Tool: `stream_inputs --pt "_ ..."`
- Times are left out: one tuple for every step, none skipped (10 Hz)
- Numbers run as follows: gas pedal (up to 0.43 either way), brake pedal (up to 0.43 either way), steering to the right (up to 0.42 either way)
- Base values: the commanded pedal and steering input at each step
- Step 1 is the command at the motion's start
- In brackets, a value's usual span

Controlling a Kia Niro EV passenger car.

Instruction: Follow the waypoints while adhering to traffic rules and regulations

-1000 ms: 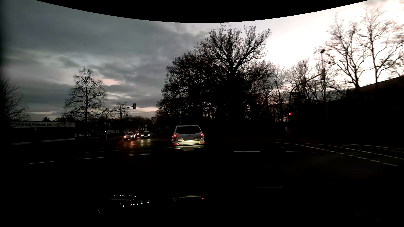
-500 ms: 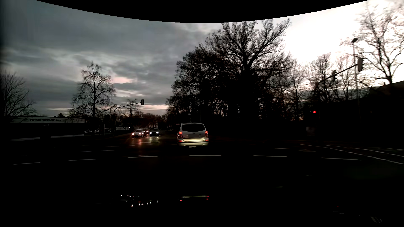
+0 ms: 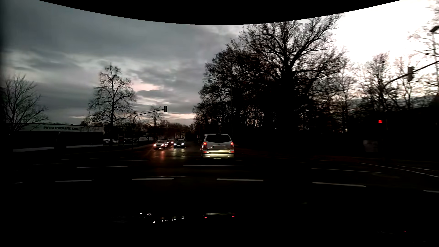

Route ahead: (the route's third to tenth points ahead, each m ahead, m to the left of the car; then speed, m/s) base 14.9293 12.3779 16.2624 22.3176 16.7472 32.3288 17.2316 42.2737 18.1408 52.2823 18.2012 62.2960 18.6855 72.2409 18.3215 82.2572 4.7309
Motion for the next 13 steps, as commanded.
stream_inputs --pt "0.110 0.000 -0.172" --pt "0.110 0.000 -0.176" --pt "0.110 0.000 -0.182" --pt "0.110 0.000 -0.193" --pt "0.110 0.000 -0.203" --pt "0.110 0.000 -0.212" --pt "0.118 0.000 -0.225" --pt "0.118 0.000 -0.234" --pt "0.130 0.000 -0.240" --pt "0.130 0.000 -0.243" --pt "0.130 0.000 -0.247" --pt "0.130 0.000 -0.255" --pt "0.130 0.000 -0.263"
